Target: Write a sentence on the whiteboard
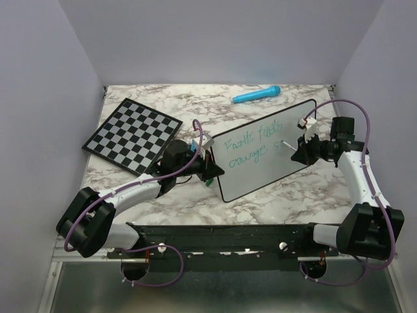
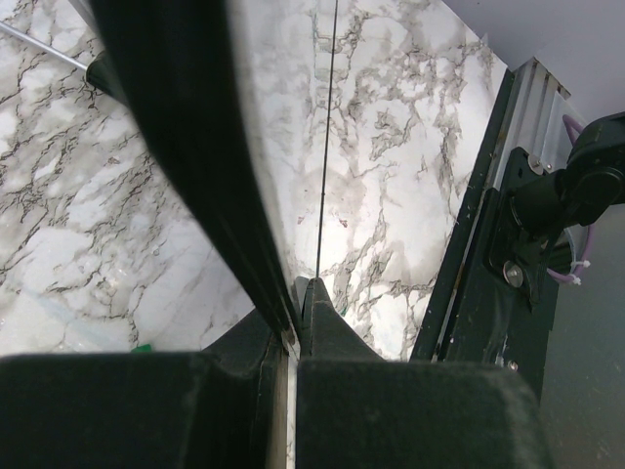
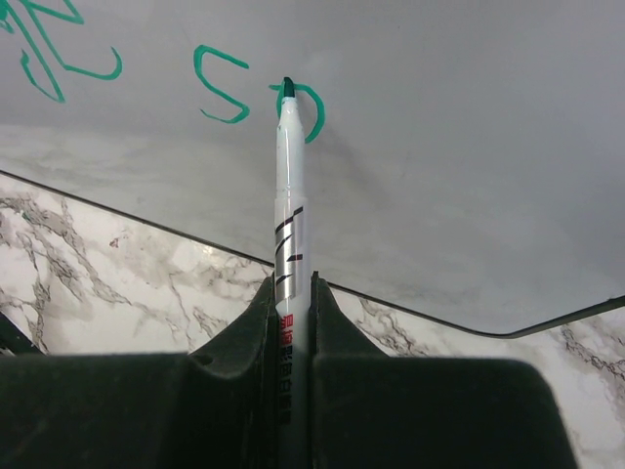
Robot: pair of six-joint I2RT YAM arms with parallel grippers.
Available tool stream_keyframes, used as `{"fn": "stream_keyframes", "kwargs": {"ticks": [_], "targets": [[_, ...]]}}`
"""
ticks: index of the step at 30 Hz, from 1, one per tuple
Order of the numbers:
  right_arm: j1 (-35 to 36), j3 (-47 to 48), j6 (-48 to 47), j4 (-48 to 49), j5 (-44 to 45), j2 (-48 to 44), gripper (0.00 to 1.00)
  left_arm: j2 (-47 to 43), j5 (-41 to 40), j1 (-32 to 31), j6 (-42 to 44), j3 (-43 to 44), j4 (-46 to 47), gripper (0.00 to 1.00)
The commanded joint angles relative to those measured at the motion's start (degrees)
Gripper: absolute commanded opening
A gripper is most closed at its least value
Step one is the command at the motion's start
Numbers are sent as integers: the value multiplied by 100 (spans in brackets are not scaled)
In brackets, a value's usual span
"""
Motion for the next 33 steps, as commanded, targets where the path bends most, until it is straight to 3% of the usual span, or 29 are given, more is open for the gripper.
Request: {"fn": "stream_keyframes", "kwargs": {"ticks": [1, 8, 33], "targets": [[-29, 7, -24, 4, -85, -280, 0, 193, -184, -65, 739, -136, -794, 0], [-406, -47, -121, -14, -103, -300, 1, 219, -175, -65, 757, -128, -794, 0], [-336, 94, -24, 197, -139, 167, 1, 246, -140, -65, 739, -92, -777, 0]]}}
